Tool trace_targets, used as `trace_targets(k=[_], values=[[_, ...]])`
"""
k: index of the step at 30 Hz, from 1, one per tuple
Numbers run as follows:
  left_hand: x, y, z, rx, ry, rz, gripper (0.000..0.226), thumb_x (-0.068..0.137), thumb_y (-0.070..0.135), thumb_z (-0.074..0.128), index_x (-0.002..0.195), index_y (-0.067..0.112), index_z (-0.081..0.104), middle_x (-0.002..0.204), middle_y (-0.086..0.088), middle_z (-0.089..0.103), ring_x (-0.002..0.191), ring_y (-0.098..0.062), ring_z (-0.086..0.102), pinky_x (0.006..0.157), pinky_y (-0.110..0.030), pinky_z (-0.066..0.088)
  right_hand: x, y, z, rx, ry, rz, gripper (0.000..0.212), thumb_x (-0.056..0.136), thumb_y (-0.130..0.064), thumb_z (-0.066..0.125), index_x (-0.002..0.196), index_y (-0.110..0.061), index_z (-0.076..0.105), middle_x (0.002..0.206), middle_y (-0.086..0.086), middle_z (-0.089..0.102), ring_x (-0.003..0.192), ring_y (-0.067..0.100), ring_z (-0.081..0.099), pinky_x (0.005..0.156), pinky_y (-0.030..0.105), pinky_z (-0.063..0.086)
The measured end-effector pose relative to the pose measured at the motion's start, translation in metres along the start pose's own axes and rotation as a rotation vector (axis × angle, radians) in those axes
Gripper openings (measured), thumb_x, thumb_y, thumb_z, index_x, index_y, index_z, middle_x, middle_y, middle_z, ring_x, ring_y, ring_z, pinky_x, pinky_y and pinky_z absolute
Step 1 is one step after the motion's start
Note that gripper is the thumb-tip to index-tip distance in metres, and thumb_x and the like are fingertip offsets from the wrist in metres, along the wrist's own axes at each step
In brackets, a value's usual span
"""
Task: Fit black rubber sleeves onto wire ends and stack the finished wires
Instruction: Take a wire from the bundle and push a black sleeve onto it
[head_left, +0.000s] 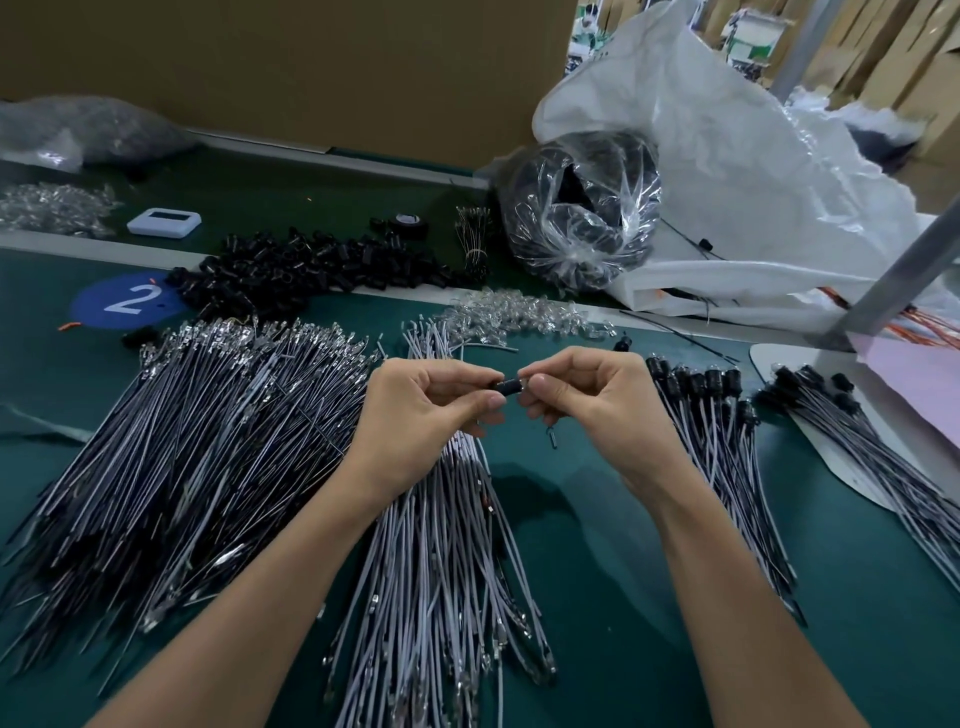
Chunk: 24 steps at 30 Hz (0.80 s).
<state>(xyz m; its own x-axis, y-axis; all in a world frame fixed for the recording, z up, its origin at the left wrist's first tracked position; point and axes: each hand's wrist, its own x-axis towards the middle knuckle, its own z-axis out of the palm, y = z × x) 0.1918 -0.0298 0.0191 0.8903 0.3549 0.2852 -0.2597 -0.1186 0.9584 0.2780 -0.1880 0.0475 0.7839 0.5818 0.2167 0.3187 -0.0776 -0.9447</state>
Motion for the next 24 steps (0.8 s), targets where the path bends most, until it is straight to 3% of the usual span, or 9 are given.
trace_targets(k=[7,13,24], values=[[-0.0020,-0.0008,-0.0010,0.080,-0.060,0.062,0.026,0.077,-0.004,0.074,0.097,0.012,0.073,0.079,-0.007,0.076,0.070,-0.018,0.075,0.067,-0.026,0.060,-0.0023,0.0024,0.0005,0.027,-0.032,0.078,0.017,0.088,0.006,0.064,0.079,-0.007,0.069,0.060,0.001,0.069,0.051,0.009,0.060,0.051,0.018,0.047],[-0.0027,-0.0020,0.0011,0.119,-0.033,0.130,0.028,0.075,-0.002,0.077,0.099,0.012,0.073,0.078,-0.003,0.075,0.068,-0.013,0.074,0.066,-0.022,0.060,-0.0021,0.0036,-0.0010,0.199,-0.027,0.236,0.013,0.090,0.001,0.062,0.079,-0.005,0.068,0.062,0.005,0.068,0.051,0.011,0.058,0.052,0.018,0.046],[-0.0025,-0.0011,0.0005,0.070,-0.056,0.049,0.019,0.082,-0.002,0.072,0.097,0.010,0.073,0.079,-0.008,0.076,0.070,-0.018,0.075,0.065,-0.024,0.059,0.0006,0.0024,-0.0005,0.107,-0.013,0.149,0.016,0.089,0.002,0.063,0.078,-0.009,0.067,0.059,0.000,0.068,0.051,0.007,0.057,0.052,0.017,0.045]])
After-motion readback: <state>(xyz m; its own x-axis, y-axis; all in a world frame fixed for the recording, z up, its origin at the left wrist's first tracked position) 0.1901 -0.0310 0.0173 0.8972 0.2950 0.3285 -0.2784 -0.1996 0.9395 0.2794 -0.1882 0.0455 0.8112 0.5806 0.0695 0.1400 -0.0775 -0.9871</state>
